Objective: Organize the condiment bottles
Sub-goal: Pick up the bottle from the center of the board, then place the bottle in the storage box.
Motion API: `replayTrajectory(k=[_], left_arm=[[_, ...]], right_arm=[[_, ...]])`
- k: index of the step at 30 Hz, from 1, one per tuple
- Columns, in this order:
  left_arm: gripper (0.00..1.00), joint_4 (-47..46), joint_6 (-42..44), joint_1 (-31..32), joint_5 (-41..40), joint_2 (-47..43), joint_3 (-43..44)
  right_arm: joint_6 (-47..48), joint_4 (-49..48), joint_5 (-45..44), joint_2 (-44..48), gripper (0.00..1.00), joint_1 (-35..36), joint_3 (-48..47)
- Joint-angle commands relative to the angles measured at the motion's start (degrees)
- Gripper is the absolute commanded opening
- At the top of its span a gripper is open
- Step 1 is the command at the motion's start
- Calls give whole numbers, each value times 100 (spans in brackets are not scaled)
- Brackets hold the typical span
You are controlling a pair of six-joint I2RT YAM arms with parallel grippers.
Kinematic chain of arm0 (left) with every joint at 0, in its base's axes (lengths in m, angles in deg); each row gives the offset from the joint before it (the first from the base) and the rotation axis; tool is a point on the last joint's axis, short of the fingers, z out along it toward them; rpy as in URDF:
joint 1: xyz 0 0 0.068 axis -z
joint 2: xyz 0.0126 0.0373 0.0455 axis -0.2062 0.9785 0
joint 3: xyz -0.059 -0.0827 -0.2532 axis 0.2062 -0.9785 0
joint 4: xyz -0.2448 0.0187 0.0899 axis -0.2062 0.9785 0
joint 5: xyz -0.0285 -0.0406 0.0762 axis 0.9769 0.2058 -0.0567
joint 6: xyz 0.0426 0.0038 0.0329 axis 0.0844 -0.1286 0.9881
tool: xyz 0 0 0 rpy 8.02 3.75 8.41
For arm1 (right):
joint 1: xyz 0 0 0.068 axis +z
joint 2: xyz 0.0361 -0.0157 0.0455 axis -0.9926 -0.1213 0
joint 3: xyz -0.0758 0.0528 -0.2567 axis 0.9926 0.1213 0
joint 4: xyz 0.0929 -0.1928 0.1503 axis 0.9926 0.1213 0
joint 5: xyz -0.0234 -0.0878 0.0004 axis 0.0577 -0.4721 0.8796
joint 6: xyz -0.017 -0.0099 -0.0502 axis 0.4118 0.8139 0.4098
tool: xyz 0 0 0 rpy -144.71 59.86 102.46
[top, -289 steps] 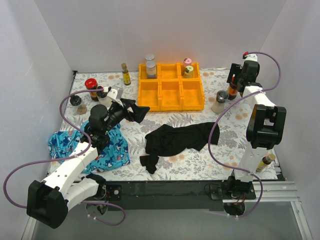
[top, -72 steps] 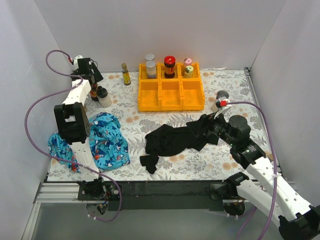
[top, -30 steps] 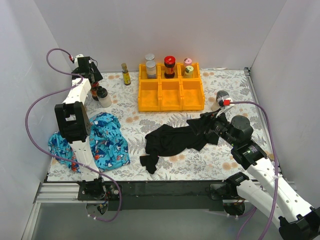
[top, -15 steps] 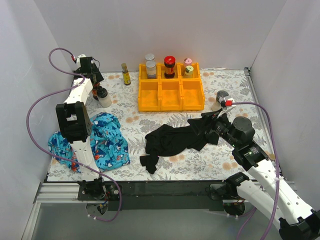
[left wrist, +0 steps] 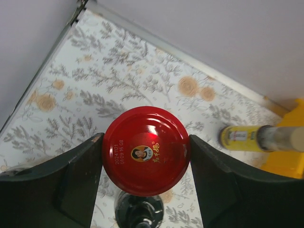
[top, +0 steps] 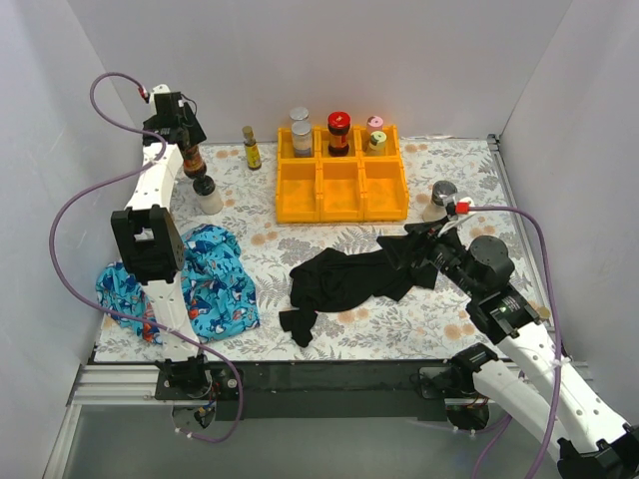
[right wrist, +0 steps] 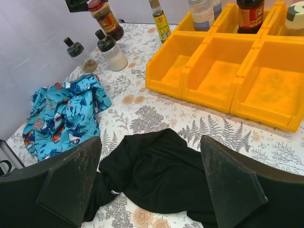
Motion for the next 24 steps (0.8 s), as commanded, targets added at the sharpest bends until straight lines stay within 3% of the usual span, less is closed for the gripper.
replayTrajectory(k=[1, 12, 24], left_arm=[[0, -453, 217, 282, 52, -306, 527], [0, -339, 779, 968, -476, -921, 598], [0, -330, 640, 1706, 605, -1827, -35]], right_arm=[[78, -261, -101, 133, 92, -23, -312], [87, 151, -136, 309, 91, -14, -646], [34, 749, -373, 722, 90, -14, -1050]])
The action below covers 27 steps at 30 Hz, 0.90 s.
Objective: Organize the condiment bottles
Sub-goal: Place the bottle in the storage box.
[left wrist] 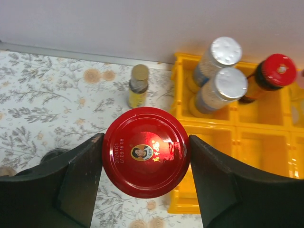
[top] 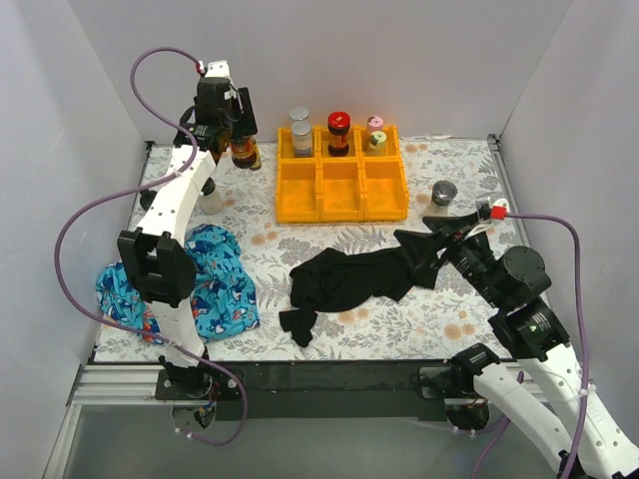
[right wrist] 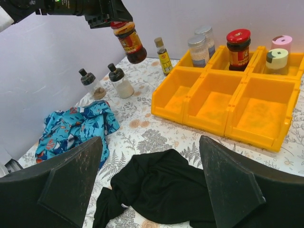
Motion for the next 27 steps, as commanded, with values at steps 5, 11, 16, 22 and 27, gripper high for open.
replayTrajectory(k=[5, 11, 16, 22, 27], left_arm=[[0, -590, -245, 501, 554, -500, 315], [0, -1275, -263, 1010, 704, -52, 508], [0, -1469, -210, 1397, 590, 467, 1194], [0, -2206, -78, 1617, 563, 880, 1256], [0, -2664, -43, 1670, 598, 1135, 1291]], right_arm=[[25, 149, -194, 196, 90, -23, -320], [69, 149, -247, 144, 90, -14, -268], [201, 114, -326, 99, 91, -14, -250], [236, 17, -370, 73, 91, -23, -215], [263, 17, -370, 47, 91, -14, -250]])
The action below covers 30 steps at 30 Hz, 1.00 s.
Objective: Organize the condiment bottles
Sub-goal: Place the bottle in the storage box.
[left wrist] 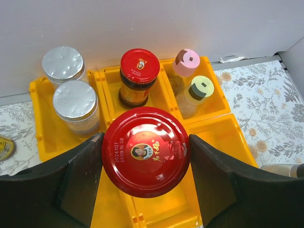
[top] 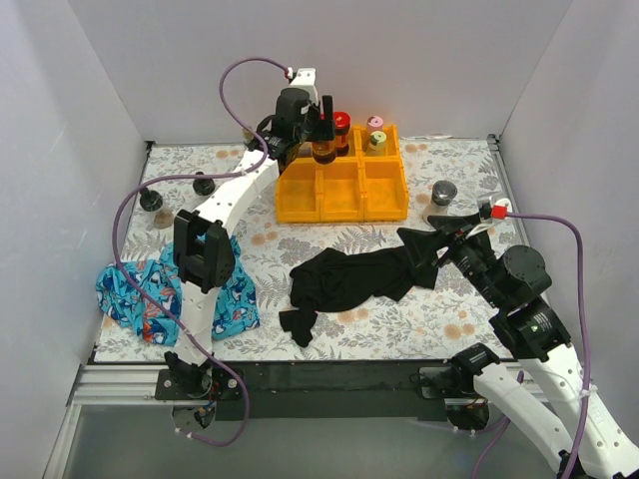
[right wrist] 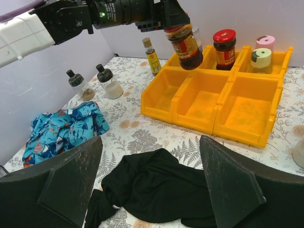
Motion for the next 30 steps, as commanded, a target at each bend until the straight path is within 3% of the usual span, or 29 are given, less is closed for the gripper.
replayTrajectory(k=[1, 30], left_arm=[[0, -1405, 108, 16, -36, -108, 437], [0, -3868, 530, 192, -853, 1412, 401]], right_arm=[[107, -215, -66, -30, 91, -14, -128], [248, -241, -110, -153, 91, -14, -207]])
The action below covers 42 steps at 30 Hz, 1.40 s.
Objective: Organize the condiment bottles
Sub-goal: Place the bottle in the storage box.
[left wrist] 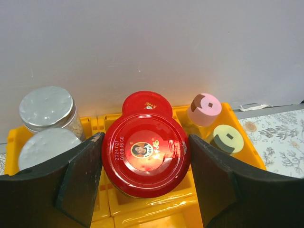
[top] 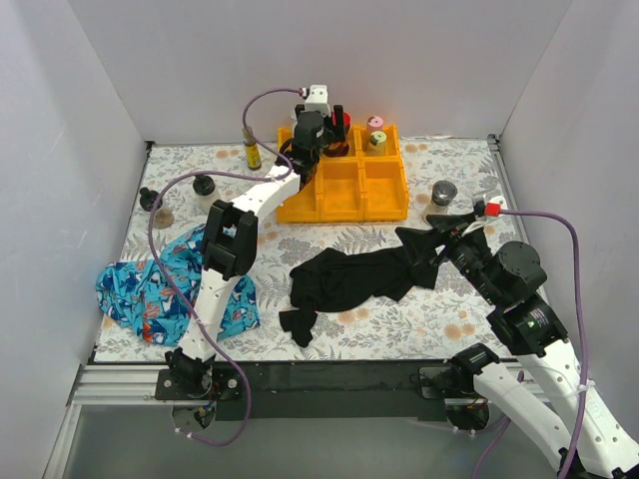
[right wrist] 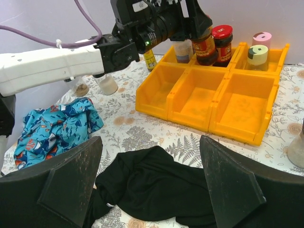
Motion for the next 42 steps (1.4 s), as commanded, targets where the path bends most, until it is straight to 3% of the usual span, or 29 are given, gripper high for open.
replayTrajectory(k=[1, 15, 19, 20, 23, 26, 27, 29, 35, 42], left_arm=[[0, -1031, 99, 45, -154, -10, 443], [1, -1452, 108, 72, -22, 553, 531], [18, -1567, 91, 72, 153, 614, 488], [41, -1593, 91, 72, 189, 597, 453], [51, -1673, 134, 89, 224, 579, 391], [75, -1725, 170, 98, 233, 448, 268], [87, -1795, 178, 107, 224, 334, 216], [97, -1839, 179, 116, 198, 176, 5], [98, -1989, 179, 142, 110, -413, -435], [98, -805, -31, 221, 452, -1748, -1066]], right_arm=[[119, -239, -86, 11, 91, -23, -207], [198, -291, -279, -121, 91, -23, -136], [225, -362, -315, -182, 92, -23, -93], [225, -379, -306, -200, 92, -14, -75], [216, -397, -271, -253, 92, -23, -75], [198, -397, -262, -235, 92, -14, -66], [198, -397, -253, -226, 92, -23, -40], [190, -388, -227, -217, 92, -14, -14], [102, -292, -192, -77, 92, -23, -66], [-434, 665, -420, -454, 99, -23, -391]])
